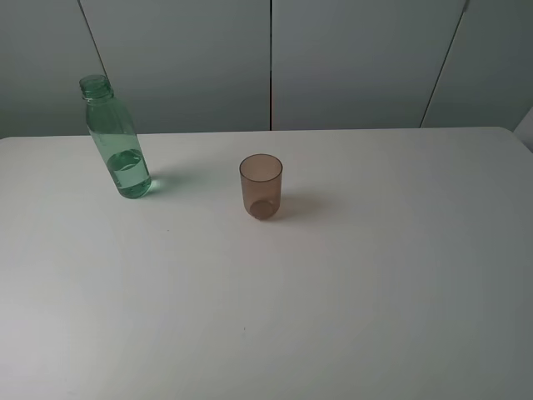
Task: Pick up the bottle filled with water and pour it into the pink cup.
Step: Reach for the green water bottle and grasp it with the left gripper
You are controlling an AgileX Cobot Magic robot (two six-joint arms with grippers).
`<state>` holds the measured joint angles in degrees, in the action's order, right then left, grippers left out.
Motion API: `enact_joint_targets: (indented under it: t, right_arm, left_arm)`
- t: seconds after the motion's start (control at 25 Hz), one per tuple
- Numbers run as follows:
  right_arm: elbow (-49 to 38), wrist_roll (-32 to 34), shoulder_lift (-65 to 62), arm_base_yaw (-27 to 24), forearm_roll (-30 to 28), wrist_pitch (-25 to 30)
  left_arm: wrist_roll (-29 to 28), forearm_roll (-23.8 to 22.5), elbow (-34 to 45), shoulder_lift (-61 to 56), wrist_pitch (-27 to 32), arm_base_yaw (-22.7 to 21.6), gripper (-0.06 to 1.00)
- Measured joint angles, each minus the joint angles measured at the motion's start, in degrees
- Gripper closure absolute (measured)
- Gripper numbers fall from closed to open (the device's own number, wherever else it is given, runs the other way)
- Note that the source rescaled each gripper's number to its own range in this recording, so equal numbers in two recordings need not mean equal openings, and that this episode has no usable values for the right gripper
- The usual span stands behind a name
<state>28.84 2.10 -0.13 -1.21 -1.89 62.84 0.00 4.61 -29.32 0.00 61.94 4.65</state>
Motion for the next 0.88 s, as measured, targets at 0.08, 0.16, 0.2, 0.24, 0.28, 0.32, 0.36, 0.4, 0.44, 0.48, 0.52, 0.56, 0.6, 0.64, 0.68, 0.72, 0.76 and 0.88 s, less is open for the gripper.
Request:
enact_joint_targets:
  t: [0.08,0.16,0.2,0.24,0.28,0.32,0.36,0.4,0.44,0.48,0.52,0.56,0.6,0.64,0.68,0.72,0.76,0.88]
  right_arm:
    - [0.0,0.0,0.0,0.0,0.0,0.0]
    - [0.0,0.0,0.0,0.0,0.0,0.0]
    - [0.0,0.0,0.0,0.0,0.0,0.0]
    - [0.0,0.0,0.0,0.0,0.0,0.0]
    - [0.0,0.0,0.0,0.0,0.0,0.0]
    - [0.0,0.0,0.0,0.0,0.0,0.0]
    - [0.0,0.0,0.0,0.0,0.0,0.0]
    - [0.0,0.0,0.0,0.0,0.0,0.0]
    - [0.0,0.0,0.0,0.0,0.0,0.0]
    - [0.0,0.0,0.0,0.0,0.0,0.0]
    - [0.0,0.0,0.0,0.0,0.0,0.0]
    - [0.0,0.0,0.0,0.0,0.0,0.0]
    - [0.0,0.0,0.0,0.0,0.0,0.0]
    - [0.0,0.0,0.0,0.0,0.0,0.0]
    - [0.0,0.0,0.0,0.0,0.0,0.0]
    - [0.0,0.0,0.0,0.0,0.0,0.0]
    - [0.0,0.0,0.0,0.0,0.0,0.0]
    - [0.0,0.0,0.0,0.0,0.0,0.0]
  left_arm:
    - [0.0,0.0,0.0,0.0,0.0,0.0,-0.06]
    - [0.0,0.0,0.0,0.0,0.0,0.0,-0.06]
    - [0.0,0.0,0.0,0.0,0.0,0.0,-0.06]
    - [0.0,0.0,0.0,0.0,0.0,0.0,-0.06]
    - [0.0,0.0,0.0,0.0,0.0,0.0,-0.06]
    - [0.0,0.0,0.0,0.0,0.0,0.0,-0.06]
    - [0.0,0.0,0.0,0.0,0.0,0.0,-0.06]
    - [0.0,0.0,0.0,0.0,0.0,0.0,-0.06]
    - [0.0,0.0,0.0,0.0,0.0,0.0,-0.06]
    - [0.0,0.0,0.0,0.0,0.0,0.0,-0.06]
    - [0.0,0.0,0.0,0.0,0.0,0.0,-0.06]
    - [0.0,0.0,0.0,0.0,0.0,0.0,-0.06]
    - [0.0,0.0,0.0,0.0,0.0,0.0,-0.06]
    - [0.0,0.0,0.0,0.0,0.0,0.0,-0.06]
    - [0.0,0.0,0.0,0.0,0.0,0.0,-0.06]
    - [0.0,-0.1,0.0,0.0,0.0,0.0,-0.06]
    - [0.0,-0.2,0.0,0.0,0.0,0.0,-0.06]
    - [0.0,-0.3,0.0,0.0,0.0,0.0,-0.06]
